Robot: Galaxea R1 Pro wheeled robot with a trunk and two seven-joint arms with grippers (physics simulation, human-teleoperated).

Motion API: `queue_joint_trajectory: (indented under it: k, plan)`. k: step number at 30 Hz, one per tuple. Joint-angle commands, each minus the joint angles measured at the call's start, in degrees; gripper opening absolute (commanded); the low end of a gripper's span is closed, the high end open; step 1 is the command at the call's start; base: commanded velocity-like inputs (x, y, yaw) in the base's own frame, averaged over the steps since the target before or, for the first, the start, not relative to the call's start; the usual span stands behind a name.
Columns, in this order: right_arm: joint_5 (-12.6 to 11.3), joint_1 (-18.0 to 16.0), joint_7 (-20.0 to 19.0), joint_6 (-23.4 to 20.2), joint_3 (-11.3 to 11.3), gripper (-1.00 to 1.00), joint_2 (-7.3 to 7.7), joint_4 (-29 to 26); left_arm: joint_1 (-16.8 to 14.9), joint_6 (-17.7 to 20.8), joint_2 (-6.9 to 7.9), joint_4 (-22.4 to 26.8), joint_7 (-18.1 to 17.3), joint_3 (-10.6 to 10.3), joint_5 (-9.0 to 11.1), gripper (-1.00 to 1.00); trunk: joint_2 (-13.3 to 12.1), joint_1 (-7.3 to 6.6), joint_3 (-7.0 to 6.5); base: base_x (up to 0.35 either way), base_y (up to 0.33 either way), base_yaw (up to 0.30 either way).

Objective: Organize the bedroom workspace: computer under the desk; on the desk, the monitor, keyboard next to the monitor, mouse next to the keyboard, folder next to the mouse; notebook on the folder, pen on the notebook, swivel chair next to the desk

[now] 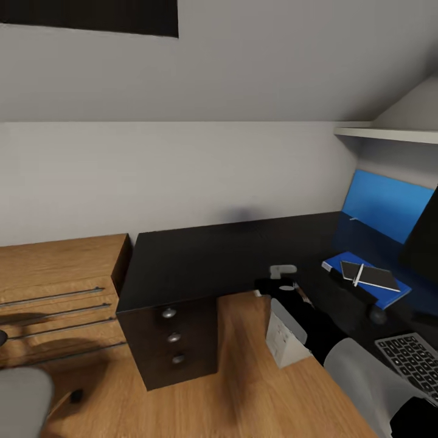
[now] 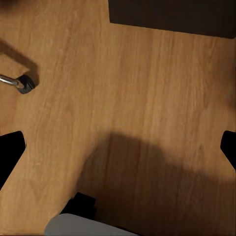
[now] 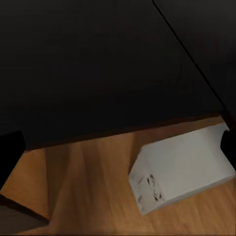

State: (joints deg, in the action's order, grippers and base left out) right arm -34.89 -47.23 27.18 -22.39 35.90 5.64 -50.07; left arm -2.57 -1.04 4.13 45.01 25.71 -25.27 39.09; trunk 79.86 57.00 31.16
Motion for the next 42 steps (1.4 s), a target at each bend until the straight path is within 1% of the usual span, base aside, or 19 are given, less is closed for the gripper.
queue_joint_trajectory:
  k: [1,8,13,16,17,18,20,22,24,27,30,33,35,36,38,39,40,41,42]
  plan:
    - [-0.4,-0.1,0.5,-0.1,0.5,1.00,0.09,-0.1,-0.1,-0.1,0.09,0.1,0.5,-0.4,0.5,1.00,0.0,-0.01,0.06,-0.086,-0.020,0.251]
    - [-0.4,0.1,0.5,0.1,1.0,1.00,0.09,-0.2,-0.1,-0.2,0.09,0.0,0.5,-0.4,0.5,1.00,0.0,-0.01,0.06,-0.026,-0.006,0.257]
    - [-0.3,1.4,0.7,2.1,1.0,1.00,0.17,-0.5,-0.1,-0.2,0.10,-0.2,0.5,-0.4,0.5,1.00,0.0,-0.01,0.06,-0.002,0.000,0.259]
    - [-0.3,2.4,2.5,3.7,0.9,1.00,0.38,-3.2,-0.1,-0.7,0.15,-0.4,0.5,-0.3,0.6,1.00,0.0,-0.01,0.06,0.000,0.000,0.250]
    - [-0.3,4.0,4.8,4.2,0.8,1.00,0.52,-6.2,-0.1,-0.9,0.18,-0.5,0.5,-0.3,0.6,1.00,0.0,-0.01,0.06,0.000,0.000,0.184]
    - [0.0,8.2,8.3,5.0,0.9,1.00,0.57,-9.8,-0.1,-1.1,0.23,-0.5,0.5,-0.3,0.6,1.00,0.0,-0.01,0.06,0.000,0.000,0.080]
    - [1.6,12.7,10.8,6.4,1.1,1.00,0.60,-13.2,-0.1,-1.2,0.22,-0.5,0.5,-0.3,0.6,1.00,0.0,-0.01,0.06,0.000,0.000,0.042]
    - [3.5,15.3,11.8,7.8,1.3,1.00,0.68,-15.4,-0.1,-1.2,0.20,-0.5,0.5,-0.3,0.6,1.00,0.0,-0.01,0.06,0.000,0.000,0.021]
    - [4.8,17.0,12.3,8.5,1.4,1.00,0.71,-16.7,-0.1,-1.2,0.19,-0.6,0.5,-0.3,0.6,1.00,0.0,-0.01,0.06,0.000,0.000,0.012]
    - [7.4,22.1,13.2,9.4,1.5,1.00,0.73,-19.2,-0.1,-1.3,0.34,-0.5,0.5,-0.2,0.5,1.00,0.0,-0.01,0.06,0.000,0.000,0.005]
    - [9.1,25.9,14.2,9.7,1.5,1.00,0.81,-21.2,-0.1,-1.3,0.72,-0.2,0.6,0.1,0.4,1.00,0.0,-0.01,0.06,0.000,0.000,0.002]
    - [10.3,31.4,15.5,11.3,1.5,1.00,0.95,-22.5,-0.1,-1.3,1.07,0.0,0.6,0.6,0.4,1.00,0.0,-0.01,0.06,0.000,0.000,0.000]
    - [11.2,35.6,15.9,15.1,1.5,1.00,1.00,-21.6,-0.1,-1.3,1.10,0.1,0.5,0.8,0.4,1.00,0.0,-0.01,0.06,0.000,0.000,0.000]
    - [12.9,38.6,16.1,20.7,1.6,1.00,1.08,-17.9,-0.1,-1.3,1.01,0.1,0.5,0.9,0.4,1.00,0.0,-0.01,0.06,0.000,0.000,0.000]
    - [14.7,40.4,16.2,25.5,2.3,1.00,1.02,-13.0,-0.1,-1.3,1.11,0.2,0.5,0.9,0.4,1.00,0.0,-0.01,0.06,0.000,0.000,0.000]
    - [15.3,40.9,16.3,27.4,3.3,1.00,0.94,-10.4,-0.1,-1.3,1.15,0.2,0.5,0.9,0.4,1.00,0.0,-0.01,0.06,0.000,0.000,0.000]
    - [15.8,41.4,16.3,30.2,5.4,1.00,0.83,-6.3,-0.1,-1.3,1.16,-0.2,0.4,1.0,0.5,1.00,0.0,-0.01,0.06,0.000,0.000,0.000]
    - [15.9,41.6,16.3,32.3,6.5,1.00,0.76,-3.7,-0.1,-1.3,1.15,-0.8,0.4,1.1,0.6,1.00,0.0,-0.01,0.06,0.000,0.000,0.000]
    - [16.0,41.6,16.3,33.4,6.9,1.00,0.73,-2.4,-0.1,-1.4,1.15,-1.2,0.4,1.1,0.6,1.00,0.0,-0.01,0.06,0.000,0.000,0.000]
